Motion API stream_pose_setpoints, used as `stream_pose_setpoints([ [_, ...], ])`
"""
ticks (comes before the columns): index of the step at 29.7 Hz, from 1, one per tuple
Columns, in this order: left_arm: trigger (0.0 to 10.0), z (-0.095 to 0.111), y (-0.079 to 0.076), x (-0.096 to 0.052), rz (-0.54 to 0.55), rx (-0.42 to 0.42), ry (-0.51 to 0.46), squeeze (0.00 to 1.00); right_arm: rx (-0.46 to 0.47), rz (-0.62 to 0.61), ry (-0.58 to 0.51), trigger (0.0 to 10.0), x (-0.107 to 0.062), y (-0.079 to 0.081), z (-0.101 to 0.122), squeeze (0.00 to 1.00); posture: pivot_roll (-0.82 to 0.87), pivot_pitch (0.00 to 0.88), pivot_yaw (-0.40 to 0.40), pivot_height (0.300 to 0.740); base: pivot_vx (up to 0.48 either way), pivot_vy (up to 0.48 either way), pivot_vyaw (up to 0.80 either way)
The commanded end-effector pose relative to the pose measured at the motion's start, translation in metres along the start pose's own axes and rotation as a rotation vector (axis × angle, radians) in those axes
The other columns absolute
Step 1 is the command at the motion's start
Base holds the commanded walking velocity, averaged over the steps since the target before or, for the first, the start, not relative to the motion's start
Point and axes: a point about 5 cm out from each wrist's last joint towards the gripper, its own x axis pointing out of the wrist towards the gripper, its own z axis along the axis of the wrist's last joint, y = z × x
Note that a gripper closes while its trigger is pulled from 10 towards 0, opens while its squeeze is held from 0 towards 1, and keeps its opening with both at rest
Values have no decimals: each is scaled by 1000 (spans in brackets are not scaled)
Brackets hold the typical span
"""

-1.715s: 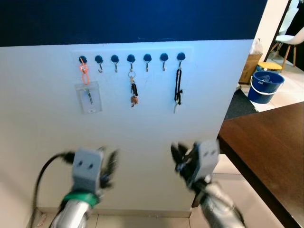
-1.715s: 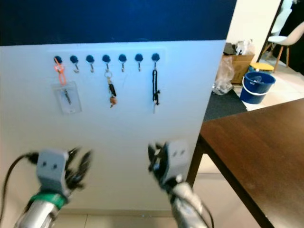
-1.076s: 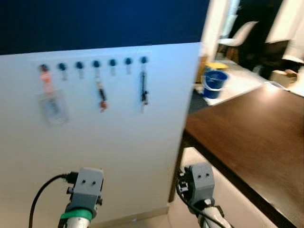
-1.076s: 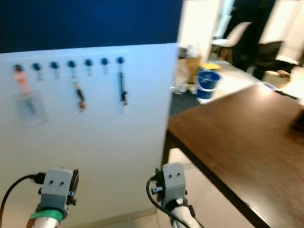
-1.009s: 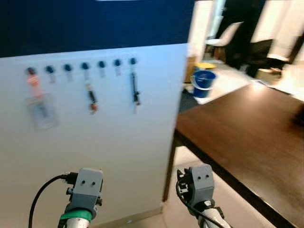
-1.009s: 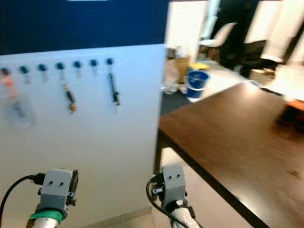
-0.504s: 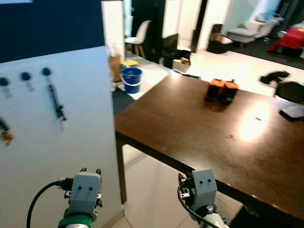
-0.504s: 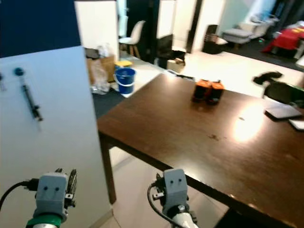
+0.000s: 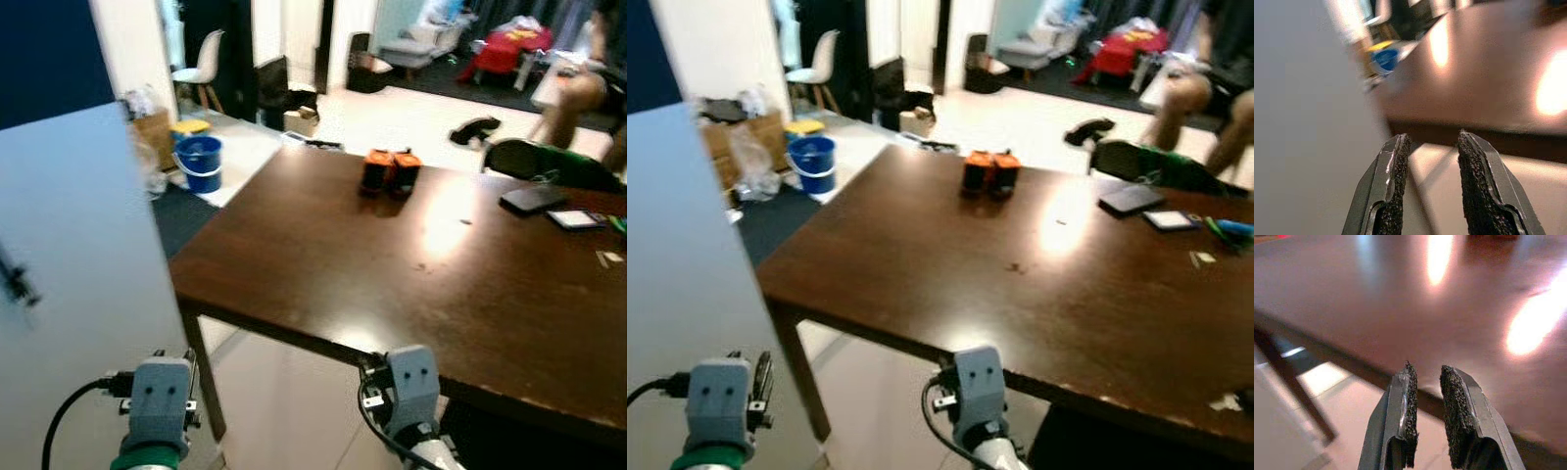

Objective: Hang keys on a hook

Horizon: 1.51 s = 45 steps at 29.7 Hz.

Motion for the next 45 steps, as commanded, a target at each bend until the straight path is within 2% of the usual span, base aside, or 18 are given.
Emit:
stream_pose_setpoints([
  [1, 10000, -9, 7, -5, 11, 10, 36, 0, 6, 16, 12, 10000, 0, 6, -2, 0, -165, 26, 107, 740, 0, 0, -800],
  [15, 10000, -8, 6, -3, 1, -7, 36, 0, 8, 15, 12, 10000, 1, 6, -1, 0, -164, 28, 107, 740, 0, 0, -800],
  [25, 10000, -7, 6, -2, -12, 5, 26, 0, 16, 18, 4, 10000, 2, 7, 0, 0, -163, 31, 108, 740, 0, -73, 0],
  [45, 10000, -8, 6, -2, -16, -5, 27, 0, 20, 18, 3, 10000, 2, 7, 0, 0, -163, 31, 108, 740, 0, -440, 0],
])
